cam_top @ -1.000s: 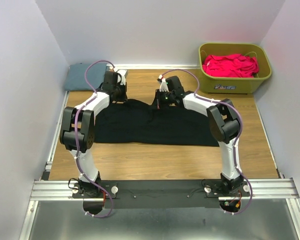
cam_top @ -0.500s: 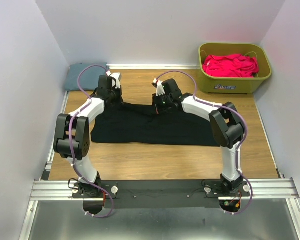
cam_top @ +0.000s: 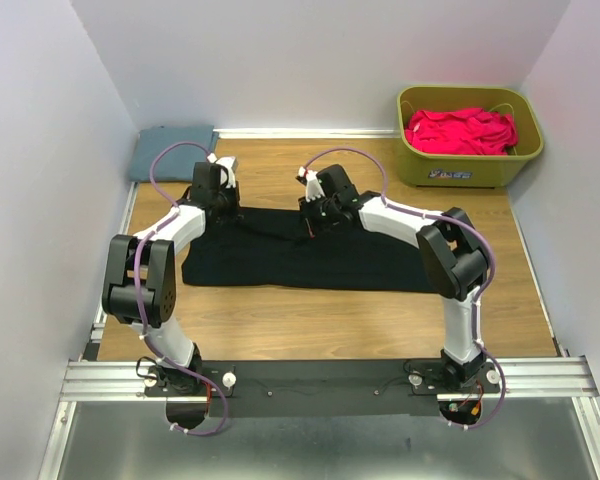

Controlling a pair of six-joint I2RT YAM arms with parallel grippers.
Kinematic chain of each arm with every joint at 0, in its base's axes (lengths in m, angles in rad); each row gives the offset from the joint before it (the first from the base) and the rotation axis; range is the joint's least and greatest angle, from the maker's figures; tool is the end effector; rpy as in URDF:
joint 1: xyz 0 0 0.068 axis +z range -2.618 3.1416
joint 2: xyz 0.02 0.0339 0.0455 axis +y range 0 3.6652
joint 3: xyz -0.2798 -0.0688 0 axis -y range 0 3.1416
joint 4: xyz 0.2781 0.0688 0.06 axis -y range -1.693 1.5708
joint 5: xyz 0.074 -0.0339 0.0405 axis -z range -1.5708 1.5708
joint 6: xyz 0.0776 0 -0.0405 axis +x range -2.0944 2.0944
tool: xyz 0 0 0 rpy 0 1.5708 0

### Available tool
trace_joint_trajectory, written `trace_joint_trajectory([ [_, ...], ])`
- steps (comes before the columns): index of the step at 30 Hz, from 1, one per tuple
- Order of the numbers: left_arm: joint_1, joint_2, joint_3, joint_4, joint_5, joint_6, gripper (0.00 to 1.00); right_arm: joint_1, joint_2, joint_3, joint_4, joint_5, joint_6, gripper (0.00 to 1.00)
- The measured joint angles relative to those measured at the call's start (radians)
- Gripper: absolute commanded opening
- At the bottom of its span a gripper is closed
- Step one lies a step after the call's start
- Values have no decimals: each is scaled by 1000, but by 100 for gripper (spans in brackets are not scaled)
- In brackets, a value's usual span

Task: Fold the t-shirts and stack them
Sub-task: Fold the tshirt

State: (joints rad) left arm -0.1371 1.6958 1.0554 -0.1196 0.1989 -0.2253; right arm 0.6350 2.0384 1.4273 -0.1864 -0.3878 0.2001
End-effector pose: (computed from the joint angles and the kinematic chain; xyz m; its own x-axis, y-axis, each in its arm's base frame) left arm 0.4164 -0.0729 0.1697 -0.7268 -0.1208 -0.6761 0.1164 0.9485 -0.2946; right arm 0.3933 0.3263 0.1485 -0.7160 -0.2990 -0.6308 -0.6321 0.6612 0.4040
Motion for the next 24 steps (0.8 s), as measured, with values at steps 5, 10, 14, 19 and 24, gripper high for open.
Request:
trace_joint_trajectory([
  [5, 4, -11, -19, 0, -5, -8, 0, 14, 0, -4, -11, -10, -3, 9],
  [10, 5, -15, -32, -1, -9, -14, 0, 24, 0, -11, -22, -21, -11, 16],
  [14, 5, -25, -50, -2, -18, -24, 31, 27, 0, -21, -31, -27, -19, 30],
  [19, 5, -72, -86, -13, -37, -35, 59, 27, -4, -31, -51, -47, -26, 37],
  [24, 5, -169, -122, -26, -42, -42, 61, 27, -44, -40, -84, -82, -38, 39],
])
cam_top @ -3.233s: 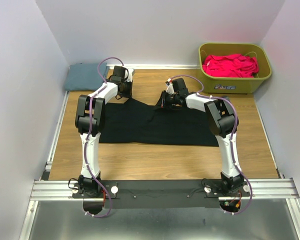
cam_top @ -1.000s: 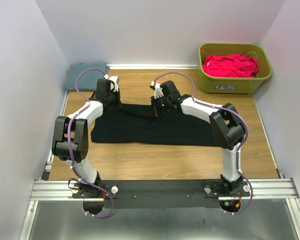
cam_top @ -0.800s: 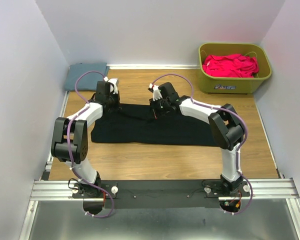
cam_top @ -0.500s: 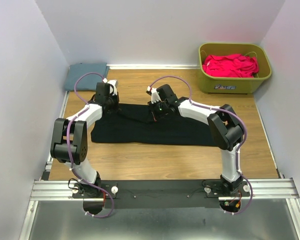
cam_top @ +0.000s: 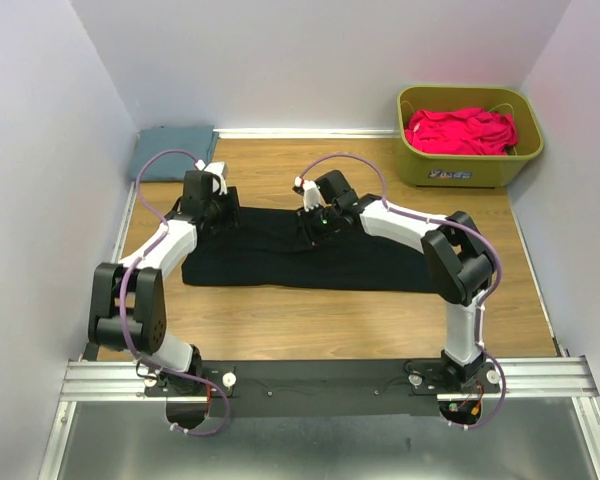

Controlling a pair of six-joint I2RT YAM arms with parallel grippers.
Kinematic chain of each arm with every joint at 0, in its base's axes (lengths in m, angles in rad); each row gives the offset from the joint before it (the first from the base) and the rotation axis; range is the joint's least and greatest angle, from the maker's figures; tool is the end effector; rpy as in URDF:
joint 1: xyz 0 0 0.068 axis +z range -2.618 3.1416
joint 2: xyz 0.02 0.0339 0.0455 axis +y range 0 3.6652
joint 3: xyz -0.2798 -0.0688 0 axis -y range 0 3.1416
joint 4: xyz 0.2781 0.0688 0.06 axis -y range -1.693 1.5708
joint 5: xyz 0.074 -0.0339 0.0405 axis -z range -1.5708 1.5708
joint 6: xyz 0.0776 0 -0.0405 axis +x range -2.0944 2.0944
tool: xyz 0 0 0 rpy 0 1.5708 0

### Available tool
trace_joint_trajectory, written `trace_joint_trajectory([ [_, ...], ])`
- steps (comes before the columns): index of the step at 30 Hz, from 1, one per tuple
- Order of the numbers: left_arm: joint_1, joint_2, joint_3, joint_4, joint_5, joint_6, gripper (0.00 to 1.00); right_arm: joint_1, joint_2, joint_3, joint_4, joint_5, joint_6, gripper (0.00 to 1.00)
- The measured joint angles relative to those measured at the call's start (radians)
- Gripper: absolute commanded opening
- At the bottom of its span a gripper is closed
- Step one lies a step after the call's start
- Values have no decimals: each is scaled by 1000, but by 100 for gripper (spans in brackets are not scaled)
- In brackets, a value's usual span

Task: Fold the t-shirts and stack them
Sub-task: Fold the tshirt

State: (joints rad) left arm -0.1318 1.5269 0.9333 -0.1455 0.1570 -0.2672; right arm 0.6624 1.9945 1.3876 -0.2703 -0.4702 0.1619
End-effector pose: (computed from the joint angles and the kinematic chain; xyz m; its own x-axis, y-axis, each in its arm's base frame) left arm 0.3782 -0.0624 0.1857 -0.7086 -0.1691 -0.6850 0.0594 0.9531 -0.2967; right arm 0.3641 0.3286 0.1491 -0.7236 -0.3821 -0.5748 -0.6688 0.5942 0.4469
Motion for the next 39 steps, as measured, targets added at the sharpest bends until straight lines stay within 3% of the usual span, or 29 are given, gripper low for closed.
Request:
trace_joint_trajectory([
  [10, 0, -97, -35, -13, -18, -79, 61, -13, -118, -31, -24, 51, 10, 43],
  [18, 0, -26, -32, -75, -134, -193, 60, -111, -191, -176, -89, 251, 86, 51],
  [25, 0, 85, -4, -127, -216, -252, 60, -121, -272, -315, -200, 420, 166, 59],
  [30, -2, 187, 67, -149, -238, -253, 60, -121, -286, -359, -241, 466, 197, 64],
  [39, -62, 404, 348, -204, -284, -212, 60, -98, -306, -383, -288, 414, 185, 66],
])
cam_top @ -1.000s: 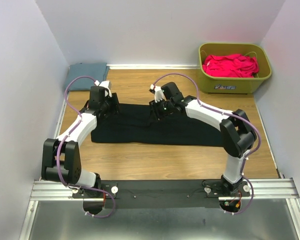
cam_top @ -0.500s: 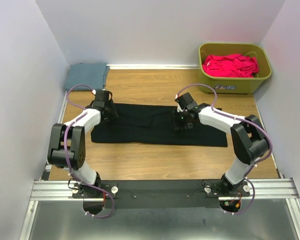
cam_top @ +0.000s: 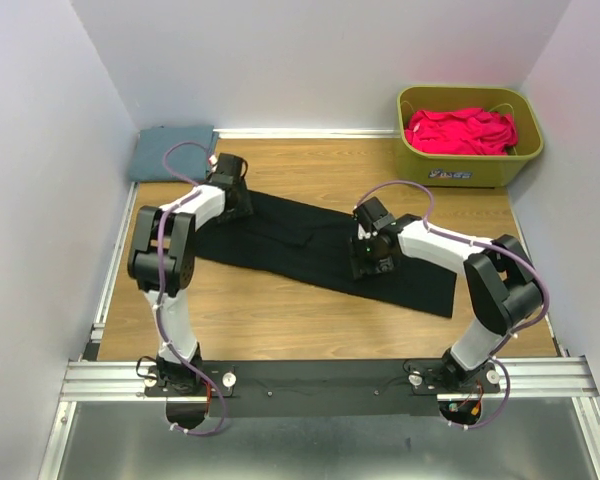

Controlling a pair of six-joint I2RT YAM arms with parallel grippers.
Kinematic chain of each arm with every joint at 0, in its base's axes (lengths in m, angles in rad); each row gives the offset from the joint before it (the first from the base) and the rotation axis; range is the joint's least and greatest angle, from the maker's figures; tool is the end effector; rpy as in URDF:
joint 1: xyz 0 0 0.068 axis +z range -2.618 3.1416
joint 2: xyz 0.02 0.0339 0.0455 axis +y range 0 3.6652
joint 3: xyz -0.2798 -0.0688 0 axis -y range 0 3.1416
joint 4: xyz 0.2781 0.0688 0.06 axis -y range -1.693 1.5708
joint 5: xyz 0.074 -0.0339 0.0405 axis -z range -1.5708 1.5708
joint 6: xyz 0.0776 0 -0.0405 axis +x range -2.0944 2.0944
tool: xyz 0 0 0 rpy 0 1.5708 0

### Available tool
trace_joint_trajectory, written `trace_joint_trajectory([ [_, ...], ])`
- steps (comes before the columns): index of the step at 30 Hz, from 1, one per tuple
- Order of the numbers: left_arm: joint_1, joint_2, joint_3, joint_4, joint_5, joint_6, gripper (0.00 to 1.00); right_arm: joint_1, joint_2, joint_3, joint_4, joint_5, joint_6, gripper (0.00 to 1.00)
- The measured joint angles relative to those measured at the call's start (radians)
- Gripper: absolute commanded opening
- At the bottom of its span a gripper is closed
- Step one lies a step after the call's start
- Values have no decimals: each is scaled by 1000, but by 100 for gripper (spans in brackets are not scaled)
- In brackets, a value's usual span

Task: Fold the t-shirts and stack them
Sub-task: Fold the tshirt

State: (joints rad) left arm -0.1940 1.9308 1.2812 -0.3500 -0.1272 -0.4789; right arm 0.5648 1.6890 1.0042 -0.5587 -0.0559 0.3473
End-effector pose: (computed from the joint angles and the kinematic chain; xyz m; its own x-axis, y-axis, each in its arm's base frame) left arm 0.4512 -0.0786 0.1279 -0.7897 -0.3107 -0.5290 -0.2704 0.9503 -0.1544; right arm 0.2976 0.1937 0.1185 -0.9392 -0.1928 -0.2843 -0.2445 0.9565 0.1592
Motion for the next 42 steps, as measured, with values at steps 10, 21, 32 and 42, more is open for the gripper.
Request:
trace_joint_trajectory([
  [10, -119, 317, 481, -122, -27, 69, 59, 153, 52, 59, -160, -159, -15, 71],
  [21, -150, 538, 865, -250, -33, 139, 61, 290, 236, 288, -283, -229, -2, 72],
  [32, -133, 459, 844, -217, -42, 132, 72, 307, 170, 391, -297, -93, 13, 73],
  [42, -158, -18, 428, -172, -98, -59, 70, 262, -98, 204, -302, 18, 14, 73],
])
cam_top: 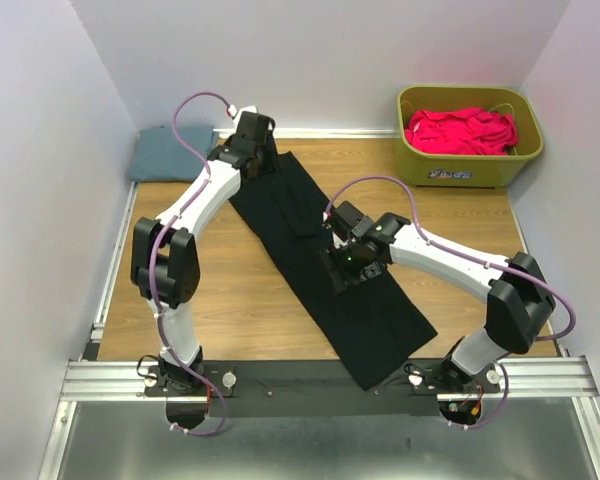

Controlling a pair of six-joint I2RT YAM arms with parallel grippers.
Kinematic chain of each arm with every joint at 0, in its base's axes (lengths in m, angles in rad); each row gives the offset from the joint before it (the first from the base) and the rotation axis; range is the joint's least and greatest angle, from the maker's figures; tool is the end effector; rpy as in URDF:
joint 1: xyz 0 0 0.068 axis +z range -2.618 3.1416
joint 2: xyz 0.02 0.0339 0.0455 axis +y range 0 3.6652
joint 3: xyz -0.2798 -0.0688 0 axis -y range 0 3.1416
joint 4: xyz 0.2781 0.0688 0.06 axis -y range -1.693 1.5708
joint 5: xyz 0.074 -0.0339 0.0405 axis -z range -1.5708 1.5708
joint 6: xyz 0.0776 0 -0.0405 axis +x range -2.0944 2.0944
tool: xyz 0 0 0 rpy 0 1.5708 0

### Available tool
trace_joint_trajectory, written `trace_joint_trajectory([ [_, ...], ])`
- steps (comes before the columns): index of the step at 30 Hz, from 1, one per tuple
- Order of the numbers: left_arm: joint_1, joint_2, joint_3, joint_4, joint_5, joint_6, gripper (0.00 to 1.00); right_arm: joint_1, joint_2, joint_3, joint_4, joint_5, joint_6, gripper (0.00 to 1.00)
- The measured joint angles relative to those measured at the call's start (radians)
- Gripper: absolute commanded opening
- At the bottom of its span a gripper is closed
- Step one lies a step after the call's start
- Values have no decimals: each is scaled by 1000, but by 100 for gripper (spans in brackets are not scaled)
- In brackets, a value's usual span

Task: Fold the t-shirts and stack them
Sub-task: Fold the tshirt

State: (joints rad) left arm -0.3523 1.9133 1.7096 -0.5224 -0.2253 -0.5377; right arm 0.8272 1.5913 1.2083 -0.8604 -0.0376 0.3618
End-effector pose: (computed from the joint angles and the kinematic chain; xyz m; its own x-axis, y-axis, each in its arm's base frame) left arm 0.4850 -0.1598 0.2802 -0.6272 -0.3013 -0.7182 -0.1650 0.9526 -0.2556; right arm 0.2381 0.2632 0.2015 -0.8627 -0.4155 -0.2882 -0.4687 0.8710 0.1471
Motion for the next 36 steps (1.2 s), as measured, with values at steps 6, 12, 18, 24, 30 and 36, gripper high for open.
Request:
trace_joint_trajectory([
  [6, -92, -45, -228, 42, 27, -95, 66, -3, -18, -82, 13, 9, 0, 73],
  [12, -119, 48, -251, 61, 68, -142, 66, -3, -35, -123, 19, 7, -7, 73],
  [18, -110, 173, -184, 64, 64, -143, 66, -3, -34, -126, 37, 2, -14, 73],
  [24, -103, 240, -86, 58, 62, -112, 66, -3, -20, -121, 51, -3, -14, 73],
  [30, -63, 326, 50, 32, 61, -25, 67, -3, 65, -56, 65, -19, -14, 73],
  [36, -9, 485, 315, -41, 42, 117, 67, -3, 186, 61, 82, -63, -15, 73],
])
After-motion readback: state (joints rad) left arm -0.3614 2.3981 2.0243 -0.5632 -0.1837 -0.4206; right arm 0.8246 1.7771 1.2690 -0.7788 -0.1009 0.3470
